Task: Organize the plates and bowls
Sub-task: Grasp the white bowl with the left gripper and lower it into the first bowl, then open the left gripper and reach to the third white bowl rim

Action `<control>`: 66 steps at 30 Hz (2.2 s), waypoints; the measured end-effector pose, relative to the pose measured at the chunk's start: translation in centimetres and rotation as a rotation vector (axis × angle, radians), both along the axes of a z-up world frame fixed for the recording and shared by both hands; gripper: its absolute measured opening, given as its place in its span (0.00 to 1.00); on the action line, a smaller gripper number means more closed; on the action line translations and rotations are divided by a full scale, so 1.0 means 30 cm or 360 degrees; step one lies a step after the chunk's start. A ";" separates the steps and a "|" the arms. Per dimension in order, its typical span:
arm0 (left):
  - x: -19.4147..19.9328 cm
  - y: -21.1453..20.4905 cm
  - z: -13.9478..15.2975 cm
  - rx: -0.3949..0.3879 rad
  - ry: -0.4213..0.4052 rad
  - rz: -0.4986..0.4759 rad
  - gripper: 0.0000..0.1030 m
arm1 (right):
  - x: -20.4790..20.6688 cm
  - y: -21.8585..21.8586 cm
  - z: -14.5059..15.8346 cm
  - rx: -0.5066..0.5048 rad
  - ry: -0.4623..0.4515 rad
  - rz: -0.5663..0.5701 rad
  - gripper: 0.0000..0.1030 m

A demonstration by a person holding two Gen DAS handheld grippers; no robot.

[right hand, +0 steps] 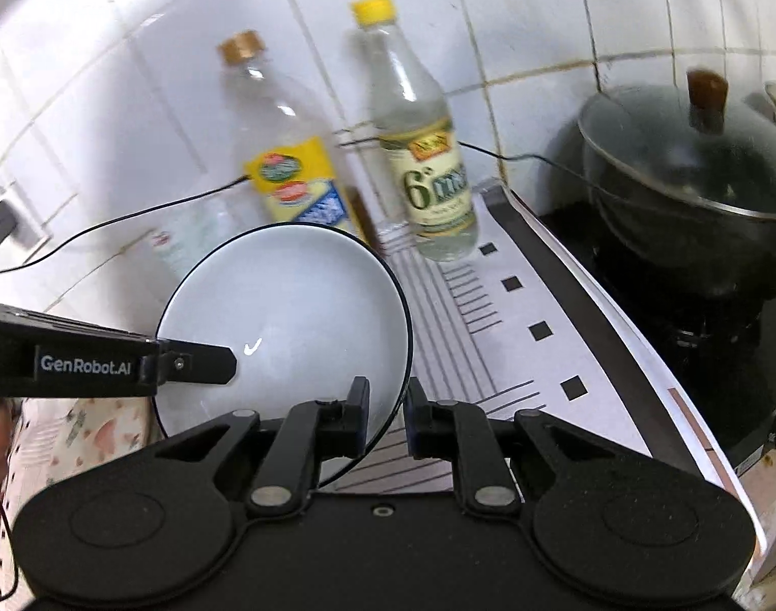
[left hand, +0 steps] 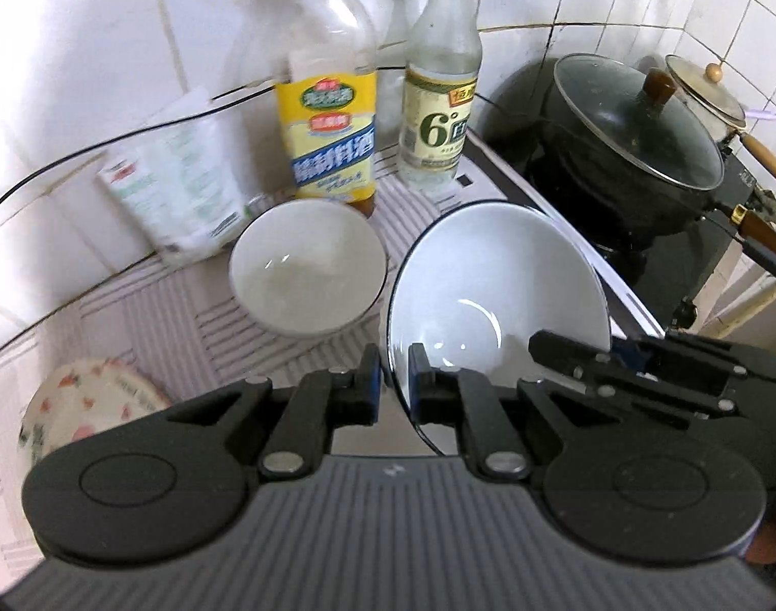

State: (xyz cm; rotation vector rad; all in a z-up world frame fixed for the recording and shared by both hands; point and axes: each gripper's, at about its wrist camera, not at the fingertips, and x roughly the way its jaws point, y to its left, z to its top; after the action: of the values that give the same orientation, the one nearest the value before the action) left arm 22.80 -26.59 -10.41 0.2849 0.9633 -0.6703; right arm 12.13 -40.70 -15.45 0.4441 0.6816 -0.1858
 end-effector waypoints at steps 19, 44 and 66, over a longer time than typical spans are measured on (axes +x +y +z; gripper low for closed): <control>-0.054 0.205 -0.085 0.0104 0.0295 0.0267 0.11 | -0.026 0.169 0.024 -0.0044 -0.0054 0.0305 0.17; 0.028 0.126 -0.187 0.0302 0.0567 0.0316 0.14 | 0.010 0.215 -0.061 -0.0229 0.0074 0.0360 0.17; 0.047 0.097 -0.217 0.0417 0.0556 0.0235 0.17 | 0.056 0.307 -0.083 -0.0718 0.0141 0.0529 0.20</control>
State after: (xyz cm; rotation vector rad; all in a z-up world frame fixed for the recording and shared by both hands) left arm 24.20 -23.69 -16.92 0.3293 1.3973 -0.4649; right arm 13.80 -31.50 -17.94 -0.1121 0.7650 -0.0405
